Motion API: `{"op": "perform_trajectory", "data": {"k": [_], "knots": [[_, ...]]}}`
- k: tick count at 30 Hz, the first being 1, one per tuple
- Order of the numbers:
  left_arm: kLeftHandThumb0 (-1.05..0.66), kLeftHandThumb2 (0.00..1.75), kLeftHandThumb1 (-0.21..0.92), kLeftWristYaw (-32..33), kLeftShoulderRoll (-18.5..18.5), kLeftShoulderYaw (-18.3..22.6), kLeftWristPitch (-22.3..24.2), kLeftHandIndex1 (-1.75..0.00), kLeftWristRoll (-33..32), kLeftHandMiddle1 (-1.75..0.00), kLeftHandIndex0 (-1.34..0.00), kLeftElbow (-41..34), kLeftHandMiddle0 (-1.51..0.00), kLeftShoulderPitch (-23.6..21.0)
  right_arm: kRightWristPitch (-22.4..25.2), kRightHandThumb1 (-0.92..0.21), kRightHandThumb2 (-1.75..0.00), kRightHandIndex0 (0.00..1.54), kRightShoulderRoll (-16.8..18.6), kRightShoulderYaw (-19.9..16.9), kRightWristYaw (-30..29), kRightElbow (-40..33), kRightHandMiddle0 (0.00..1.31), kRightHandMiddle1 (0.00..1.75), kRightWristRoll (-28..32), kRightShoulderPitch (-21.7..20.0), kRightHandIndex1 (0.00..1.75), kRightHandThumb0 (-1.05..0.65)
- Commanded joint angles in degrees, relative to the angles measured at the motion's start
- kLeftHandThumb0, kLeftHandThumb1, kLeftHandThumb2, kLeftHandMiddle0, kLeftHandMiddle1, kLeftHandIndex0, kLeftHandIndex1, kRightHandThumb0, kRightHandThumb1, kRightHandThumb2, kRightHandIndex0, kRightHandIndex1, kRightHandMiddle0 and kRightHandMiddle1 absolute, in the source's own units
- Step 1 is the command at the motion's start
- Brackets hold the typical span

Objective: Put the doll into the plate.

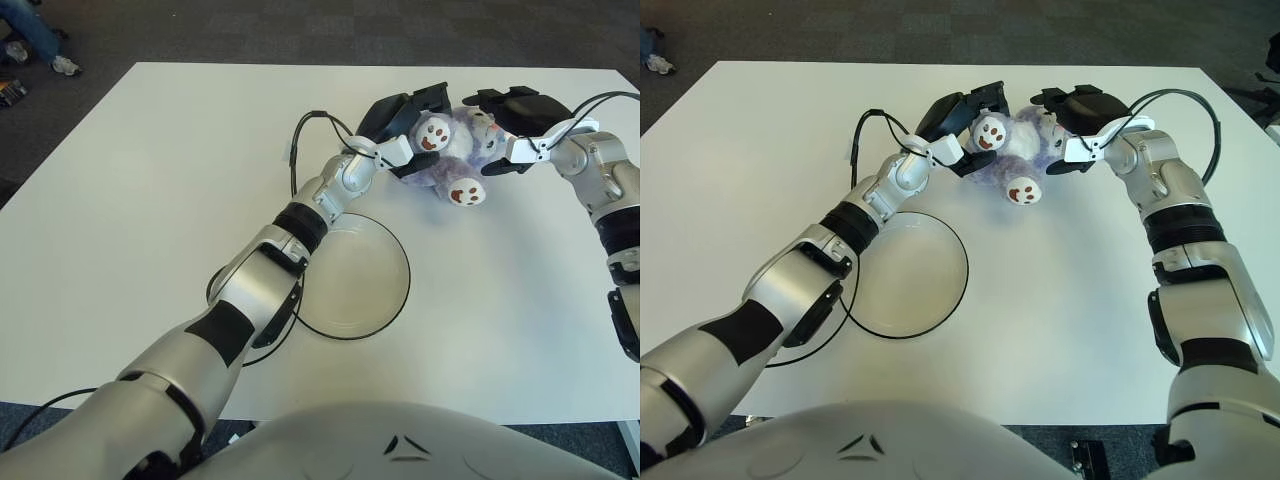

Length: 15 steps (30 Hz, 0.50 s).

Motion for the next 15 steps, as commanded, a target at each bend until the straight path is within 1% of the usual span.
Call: {"op": "perform_trajectory", "data": {"k": [1,3,4,5,7,8,11,12,13,14,15], "knots": [[-0.01,1.52,0.08,-0.7,0.3,0.3,1.1,-1.64,-0.2,-1.66,-0.71,-1.5,-0.71,0.7,-1.3,-0.35,-0.8,0.0,0.9,1.3,-2.0,2.9,0.0,0.12,-1.2,-2.0,0.11,-0.82],[-0.01,1.52,0.08,-0.8,0.3,0.3,1.3,-1.64,-0.2,-1.67,-0.71,-1.9,-0.71,0.9,-2.0,-0.37,-0.78,0.01,1.1,2.0,-2.2,4.4,0.01,0.07,-1.2,-1.8,0.09,-0.83],[-0.01,1.52,0.08,-0.8,0.3,0.3,1.4,-1.64,-0.2,-1.67,-0.71,-2.1,-0.71,0.9,-2.4,-0.38,-0.77,0.02,1.1,2.3,-1.0,5.2,0.01,0.05,-0.9,-2.1,0.08,-0.83],[-0.01,1.52,0.08,-0.8,0.3,0.3,1.5,-1.64,-0.2,-1.67,-0.71,-2.2,-0.71,1.0,-2.7,-0.39,-0.76,0.04,1.0,2.6,-0.2,5.9,0.01,0.08,-0.6,-2.4,0.09,-0.84],[-0.01,1.53,0.07,-0.7,0.3,0.4,1.5,-1.65,-0.2,-1.67,-0.71,-2.4,-0.71,1.1,-3.6,-0.41,-0.71,0.1,0.9,3.5,2.0,7.5,0.0,0.23,-0.3,-3.6,0.14,-0.84],[-0.01,1.53,0.07,-0.6,0.3,0.3,1.6,-1.65,-0.1,-1.68,-0.71,-2.6,-0.71,1.1,-4.1,-0.42,-0.71,0.12,0.9,4.1,2.4,8.1,0.0,0.26,-0.7,-4.2,0.15,-0.84],[-0.01,1.54,0.07,-0.5,0.4,0.3,1.7,-1.66,-0.1,-1.68,-0.71,-2.9,-0.71,1.3,-5.0,-0.45,-0.66,0.13,1.0,5.6,2.1,9.7,0.0,0.4,-2.1,-5.8,0.32,-0.87],[-0.01,1.54,0.07,-0.6,0.4,0.3,1.7,-1.66,-0.1,-1.68,-0.71,-2.9,-0.71,1.4,-5.2,-0.46,-0.65,0.12,1.2,5.9,1.7,10.2,0.0,0.48,-2.4,-6.4,0.42,-0.87],[-0.01,1.54,0.07,-0.6,0.4,0.3,1.8,-1.66,-0.1,-1.68,-0.71,-3.0,-0.71,1.4,-5.4,-0.45,-0.65,0.12,1.2,6.1,1.5,10.5,0.0,0.63,-2.6,-6.7,0.51,-0.87],[-0.01,1.54,0.07,-0.6,0.4,0.3,1.8,-1.66,-0.1,-1.68,-0.71,-3.1,-0.71,1.5,-5.7,-0.45,-0.65,0.12,1.3,6.2,0.9,10.8,0.0,0.69,-2.6,-6.9,0.55,-0.87],[-0.01,1.54,0.07,-0.6,0.4,0.3,1.8,-1.66,-0.1,-1.68,-0.71,-3.2,-0.71,1.6,-5.9,-0.44,-0.67,0.12,1.3,6.3,0.4,11.1,0.0,0.8,-2.6,-7.0,0.62,-0.85]]}}
